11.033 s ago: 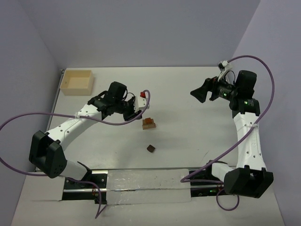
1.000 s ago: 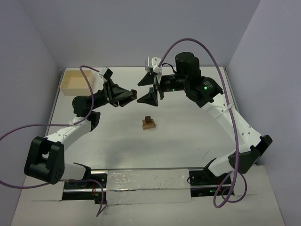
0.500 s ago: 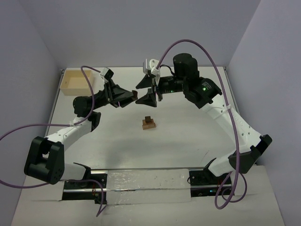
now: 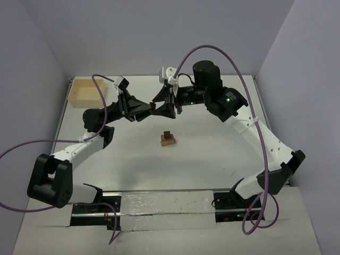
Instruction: Build the wood block tower
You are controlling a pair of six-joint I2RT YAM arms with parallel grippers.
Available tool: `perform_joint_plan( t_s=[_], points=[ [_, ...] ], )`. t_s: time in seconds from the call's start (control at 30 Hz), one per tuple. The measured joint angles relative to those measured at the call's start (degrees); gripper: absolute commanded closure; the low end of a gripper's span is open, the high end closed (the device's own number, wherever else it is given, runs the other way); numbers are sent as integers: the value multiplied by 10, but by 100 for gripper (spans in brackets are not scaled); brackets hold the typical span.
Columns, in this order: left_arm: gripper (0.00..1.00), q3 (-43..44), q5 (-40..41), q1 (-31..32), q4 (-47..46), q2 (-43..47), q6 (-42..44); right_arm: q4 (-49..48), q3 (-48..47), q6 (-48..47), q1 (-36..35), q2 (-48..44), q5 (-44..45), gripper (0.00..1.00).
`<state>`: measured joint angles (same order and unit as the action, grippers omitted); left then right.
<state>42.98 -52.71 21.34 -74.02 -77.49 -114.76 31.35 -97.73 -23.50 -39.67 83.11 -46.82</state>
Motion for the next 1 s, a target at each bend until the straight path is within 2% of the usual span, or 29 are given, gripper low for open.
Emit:
perform_joint_plan(
  t_s=[0.2, 0.3, 0.37, 0.53, 0.57, 0.73, 0.8, 0.83, 0.9, 0.93, 0.97, 1.0],
  points=[
    [100, 0, 1, 0, 0, 0, 0, 1, 0, -2, -3, 0, 4, 59],
    [100, 0, 1, 0, 0, 0, 0, 1, 0, -4, -3, 0, 5, 61],
    [99, 0, 1, 0, 1, 0, 0, 1, 0, -5, -3, 0, 5, 66],
    [90, 0, 1, 0, 1, 0, 2, 2, 0, -6, -3, 0, 6, 77],
    [79, 0, 1, 0, 1, 0, 4, 2, 0, -7, -3, 0, 7, 80],
    [55, 0, 0, 0, 1, 0, 10, 3, 0, -10, -4, 0, 9, 92],
    [37, 0, 0, -1, 1, 0, 14, 4, 0, -11, -4, 0, 10, 95],
    [34, 0, 0, -1, 1, 0, 16, 4, 0, -11, -5, 0, 10, 97],
    [23, 0, -2, -1, 0, 0, 26, 4, 0, -10, -5, 0, 15, 99],
    [8, 0, -4, -1, -1, 0, 31, 5, 0, -10, -5, 0, 17, 100],
    [2, 0, -5, -1, 0, 0, 33, 5, 0, -10, -5, 0, 19, 100],
    [1, 0, -6, -2, -1, 0, 36, 5, 0, -10, -5, 0, 21, 100]
  ],
)
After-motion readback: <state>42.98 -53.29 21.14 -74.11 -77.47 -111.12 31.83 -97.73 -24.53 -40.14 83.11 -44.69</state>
